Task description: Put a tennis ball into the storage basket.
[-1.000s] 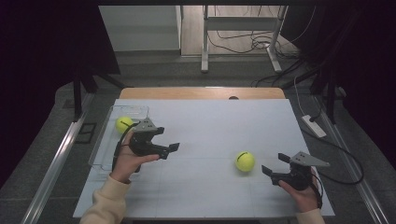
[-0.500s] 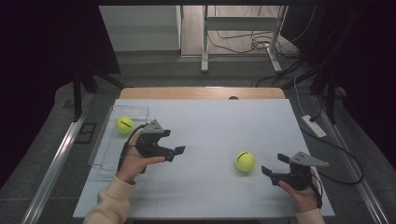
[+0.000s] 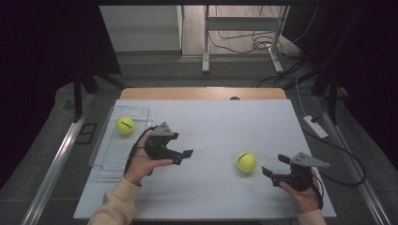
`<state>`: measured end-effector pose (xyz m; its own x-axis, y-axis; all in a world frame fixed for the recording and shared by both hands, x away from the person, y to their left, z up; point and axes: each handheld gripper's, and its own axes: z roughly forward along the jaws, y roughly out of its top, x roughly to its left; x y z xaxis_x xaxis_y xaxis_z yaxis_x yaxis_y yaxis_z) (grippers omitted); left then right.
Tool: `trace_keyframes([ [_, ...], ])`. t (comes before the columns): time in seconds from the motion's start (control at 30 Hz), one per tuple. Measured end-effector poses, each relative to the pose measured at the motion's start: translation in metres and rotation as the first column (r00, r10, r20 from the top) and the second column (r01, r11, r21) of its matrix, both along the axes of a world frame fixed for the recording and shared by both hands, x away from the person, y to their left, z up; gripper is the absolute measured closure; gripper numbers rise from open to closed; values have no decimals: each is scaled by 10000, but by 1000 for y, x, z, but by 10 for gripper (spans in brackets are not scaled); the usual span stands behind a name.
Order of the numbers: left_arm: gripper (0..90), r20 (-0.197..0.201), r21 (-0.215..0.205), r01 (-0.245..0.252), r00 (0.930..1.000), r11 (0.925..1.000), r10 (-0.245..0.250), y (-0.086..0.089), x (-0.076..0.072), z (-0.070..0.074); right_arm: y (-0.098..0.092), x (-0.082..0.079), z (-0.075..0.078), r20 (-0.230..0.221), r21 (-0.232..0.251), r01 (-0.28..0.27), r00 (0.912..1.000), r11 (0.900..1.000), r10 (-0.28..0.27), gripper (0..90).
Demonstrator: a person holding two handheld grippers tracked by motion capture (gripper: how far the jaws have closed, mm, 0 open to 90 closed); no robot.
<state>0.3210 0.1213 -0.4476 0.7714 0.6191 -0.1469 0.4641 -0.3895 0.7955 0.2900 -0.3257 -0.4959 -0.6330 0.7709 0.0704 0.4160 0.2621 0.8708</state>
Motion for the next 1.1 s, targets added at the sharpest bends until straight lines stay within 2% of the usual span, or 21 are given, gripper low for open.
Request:
trace_keyframes([
  [0.3, 113, -66, 199, 344, 9994, 9992, -343, -15, 1, -3, 0, 0, -1, -23, -43, 15, 10000, 10000, -15, 123],
  [1.1, 113, -74, 30, 803, 9967, 9968, -802, -43, 7, -2, 0, 1, -3, -83, -63, -31, 10000, 10000, 30, 123],
])
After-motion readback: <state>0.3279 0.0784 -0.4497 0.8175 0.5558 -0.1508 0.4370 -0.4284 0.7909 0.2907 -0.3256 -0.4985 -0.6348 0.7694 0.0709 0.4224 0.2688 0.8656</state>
